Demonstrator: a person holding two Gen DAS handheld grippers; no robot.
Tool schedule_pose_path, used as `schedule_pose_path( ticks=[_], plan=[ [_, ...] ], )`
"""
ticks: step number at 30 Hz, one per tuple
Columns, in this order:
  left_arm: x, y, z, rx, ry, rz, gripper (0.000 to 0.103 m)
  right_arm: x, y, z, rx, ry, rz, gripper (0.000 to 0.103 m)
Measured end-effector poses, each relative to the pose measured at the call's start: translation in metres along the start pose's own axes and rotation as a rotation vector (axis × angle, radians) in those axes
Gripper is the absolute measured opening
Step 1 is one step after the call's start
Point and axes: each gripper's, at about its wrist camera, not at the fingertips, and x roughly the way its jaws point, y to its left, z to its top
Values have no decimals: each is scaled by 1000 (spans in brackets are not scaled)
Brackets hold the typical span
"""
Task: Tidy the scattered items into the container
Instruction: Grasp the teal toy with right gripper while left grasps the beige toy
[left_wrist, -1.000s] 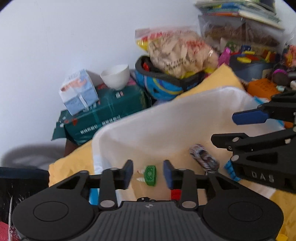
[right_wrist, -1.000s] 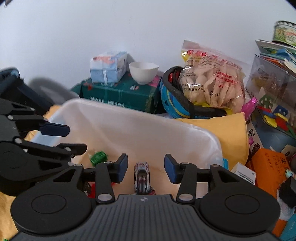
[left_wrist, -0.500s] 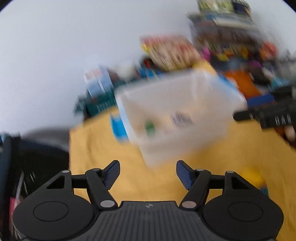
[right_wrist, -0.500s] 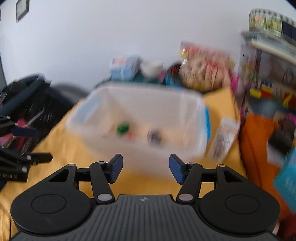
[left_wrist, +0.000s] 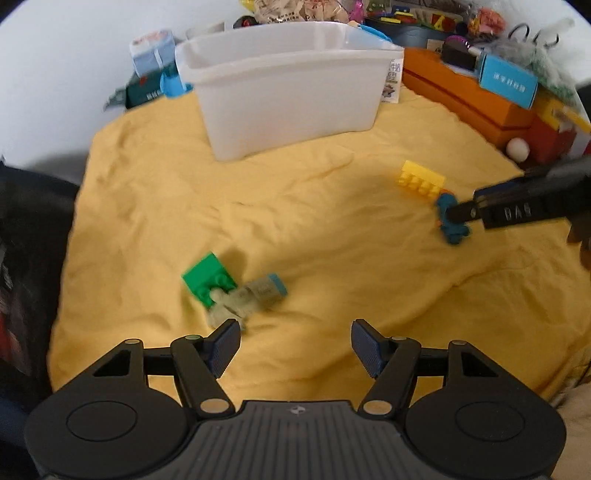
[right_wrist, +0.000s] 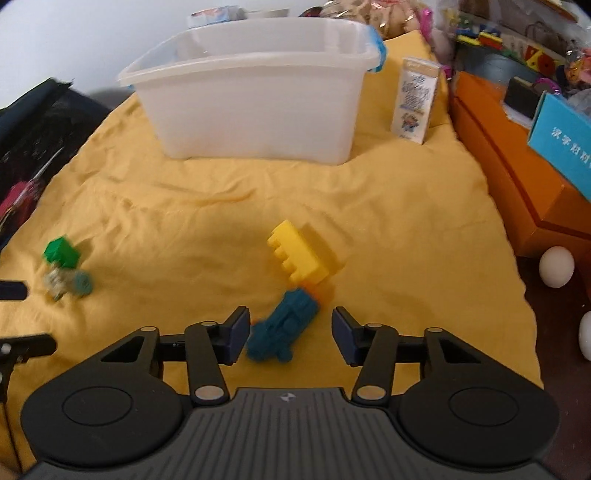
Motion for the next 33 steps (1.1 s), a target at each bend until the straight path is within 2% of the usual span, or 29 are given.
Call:
schedule_pose_path(
  ticks=[2, 4, 5, 7, 9, 11, 13, 14, 17, 19, 22, 24, 27, 29, 30, 31, 32, 33],
  plan=[
    [2, 3, 0, -17, 1, 23, 70, 9, -1, -2, 26, 34, -20, 52],
    [5, 6, -1, -31, 1, 44, 70, 20, -4, -3, 56, 68, 15, 48],
    [9, 10, -2, -34, 5, 53, 70, 22, -2, -4, 47, 73, 28, 43],
    [17, 17, -2, -41, 14, 79, 70, 21, 8, -7, -31, 66, 34, 32],
    [25, 25, -1, -56, 22, 70, 70, 14, 20, -11, -113, 49, 44, 29],
    [32, 33, 1, -76, 33, -7, 68, 4, 30, -18, -177, 30, 47, 29],
    [35, 33, 1, -99, 54, -99, 58, -2, 34, -23, -218, 26, 45, 29],
    [35, 30, 1, -103, 68, -138, 57, -3, 35, -25, -225, 28, 42, 29],
    [28, 9, 0, -58, 64, -212, 56, -7, 29, -28, -199, 41, 35, 29],
    [26, -8, 2, -7, 52, -233, 57, -8, 24, -29, -170, 44, 41, 29],
    [22, -21, 7, 52, 30, -137, 57, -9, 22, -30, -156, 45, 36, 29],
    [20, -22, 13, 58, 21, -75, 60, -12, 22, -30, -152, 36, 33, 29],
    [29, -17, 24, 27, 19, -32, 63, -9, 25, -28, -149, 22, 31, 30],
    [43, -14, 28, -4, 45, -27, 63, -7, 27, -28, -150, 14, 20, 38],
    [50, -12, 28, -16, 67, -32, 60, -6, 28, -28, -152, 15, 15, 46],
    [57, -12, 27, -36, 92, -51, 46, -6, 29, -29, -157, 14, 8, 49],
    [58, -11, 26, -54, 92, -65, 46, -6, 28, -30, -162, 12, -2, 49],
    [57, -11, 26, -57, 90, -74, 39, -8, 28, -31, -165, 9, -11, 49]
  ],
)
